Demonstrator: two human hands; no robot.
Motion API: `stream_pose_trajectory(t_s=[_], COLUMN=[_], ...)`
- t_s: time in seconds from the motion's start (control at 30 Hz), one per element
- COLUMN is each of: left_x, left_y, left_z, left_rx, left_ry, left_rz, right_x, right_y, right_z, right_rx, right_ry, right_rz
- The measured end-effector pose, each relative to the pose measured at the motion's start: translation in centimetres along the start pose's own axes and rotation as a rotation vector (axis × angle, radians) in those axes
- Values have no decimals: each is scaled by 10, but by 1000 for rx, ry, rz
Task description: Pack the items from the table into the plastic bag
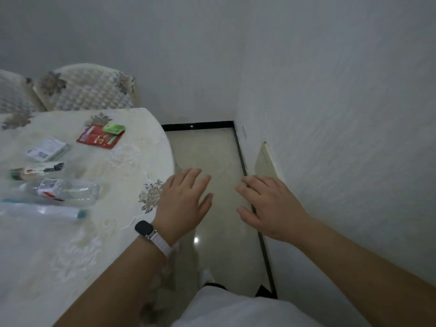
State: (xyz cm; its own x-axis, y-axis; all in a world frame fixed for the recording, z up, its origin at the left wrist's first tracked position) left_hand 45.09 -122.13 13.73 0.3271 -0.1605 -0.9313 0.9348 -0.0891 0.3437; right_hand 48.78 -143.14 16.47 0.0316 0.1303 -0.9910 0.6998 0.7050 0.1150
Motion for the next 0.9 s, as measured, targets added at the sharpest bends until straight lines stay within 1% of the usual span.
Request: stream_pose_trajectory(t_s=[0.1, 0.2, 0.33, 0.47, 0.6, 0.7, 0.9], left_x=[0, 3, 11, 20, 29, 29, 17], left_y=[36, 59, 69, 79, 88, 98, 119], left_z=[-42, -78, -110, -138, -167, -188, -213], left_rx=[-45, -107, -179, -283, -417, -557, -863], left_ry=[-10, 0, 1, 36, 108, 175, 263], left_rz=[20, 19, 42, 48, 5, -48, -42], right_x=[-4, -3, 11, 32, 51, 65, 76], right_y=[63, 119, 170, 222, 279, 328, 412], right_z=[8, 6, 3, 11, 15, 14, 18], right_rx=[-10, -61, -108, -203, -316, -427, -651], right_ry=[-13, 1, 14, 46, 107, 161, 280], right_rz=[-3, 8, -28, -78, -54, -69, -99])
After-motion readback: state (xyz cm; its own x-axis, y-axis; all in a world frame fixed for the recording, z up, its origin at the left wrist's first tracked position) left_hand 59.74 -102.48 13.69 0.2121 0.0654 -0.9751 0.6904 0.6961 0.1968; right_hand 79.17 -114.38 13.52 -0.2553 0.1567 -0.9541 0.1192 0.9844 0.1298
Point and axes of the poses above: each hand's wrist, its own y-axis towards the middle knuckle, its own x-axis out of the palm, z = x × y, the point moved 3 cm from there along y, towards the middle knuckle, and after that the axes turned 1 degree about -z, right-handed, at the moved point
